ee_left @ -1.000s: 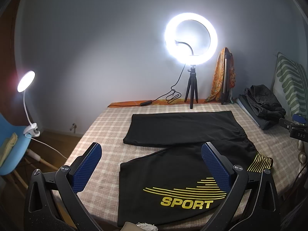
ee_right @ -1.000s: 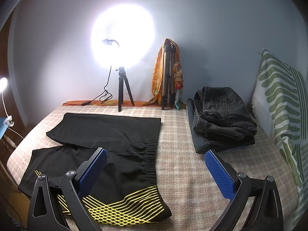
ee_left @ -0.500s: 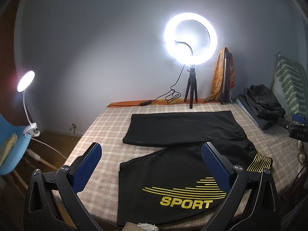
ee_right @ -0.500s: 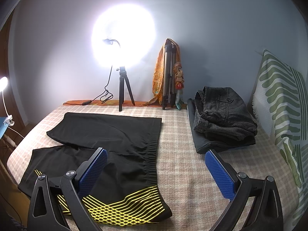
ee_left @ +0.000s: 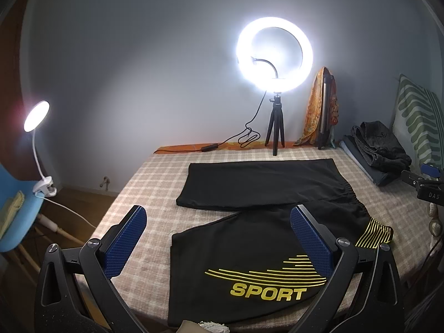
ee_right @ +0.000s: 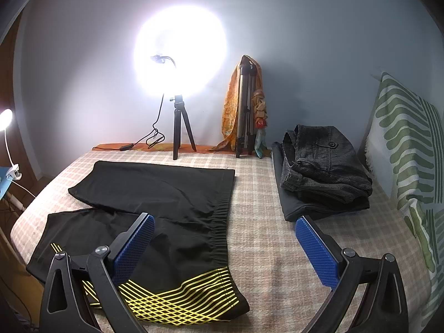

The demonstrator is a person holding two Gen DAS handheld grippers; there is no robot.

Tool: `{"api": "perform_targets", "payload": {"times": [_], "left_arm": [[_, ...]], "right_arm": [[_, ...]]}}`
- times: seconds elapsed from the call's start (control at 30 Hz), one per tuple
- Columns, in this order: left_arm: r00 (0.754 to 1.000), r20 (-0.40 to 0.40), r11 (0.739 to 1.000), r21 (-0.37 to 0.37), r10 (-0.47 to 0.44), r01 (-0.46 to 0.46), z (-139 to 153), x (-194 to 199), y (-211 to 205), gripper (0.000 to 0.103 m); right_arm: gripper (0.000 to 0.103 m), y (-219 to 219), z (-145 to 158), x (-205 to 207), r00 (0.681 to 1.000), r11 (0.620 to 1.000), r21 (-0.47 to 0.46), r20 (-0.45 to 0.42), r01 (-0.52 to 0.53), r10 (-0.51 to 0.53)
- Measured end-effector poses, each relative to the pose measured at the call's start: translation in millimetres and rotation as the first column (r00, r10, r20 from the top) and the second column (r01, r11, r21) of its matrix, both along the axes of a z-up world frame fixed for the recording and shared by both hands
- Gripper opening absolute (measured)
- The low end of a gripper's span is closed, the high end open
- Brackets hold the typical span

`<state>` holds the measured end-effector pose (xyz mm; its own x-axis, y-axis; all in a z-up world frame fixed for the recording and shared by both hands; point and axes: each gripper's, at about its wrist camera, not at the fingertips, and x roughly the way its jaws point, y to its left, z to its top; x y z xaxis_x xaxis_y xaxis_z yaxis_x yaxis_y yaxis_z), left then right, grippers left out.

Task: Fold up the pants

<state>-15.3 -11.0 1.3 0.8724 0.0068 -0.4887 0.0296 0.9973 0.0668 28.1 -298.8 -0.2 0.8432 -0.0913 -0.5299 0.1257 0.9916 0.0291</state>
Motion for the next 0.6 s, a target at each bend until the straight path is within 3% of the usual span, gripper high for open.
{"api": "perform_targets", "payload": {"times": [0.37, 0.6], "left_arm": [[1.000, 0.001, 1.000, 0.003, 0.002, -0.002, -1.4, -0.2, -0.7, 0.103], [1.000, -0.019, 1.000, 0.008, 0.004, -0.004, -9.4, 0.8, 4.2, 0.103]], "right_arm": [[0.103, 1.2, -0.7, 0.2, 1.000, 1.000, -0.004, -0.001, -0.006, 0.006], [0.103, 6.3, -4.6, 1.0, 0.998, 0.998, -0.020, -0.010, -0.066, 0.065]]}}
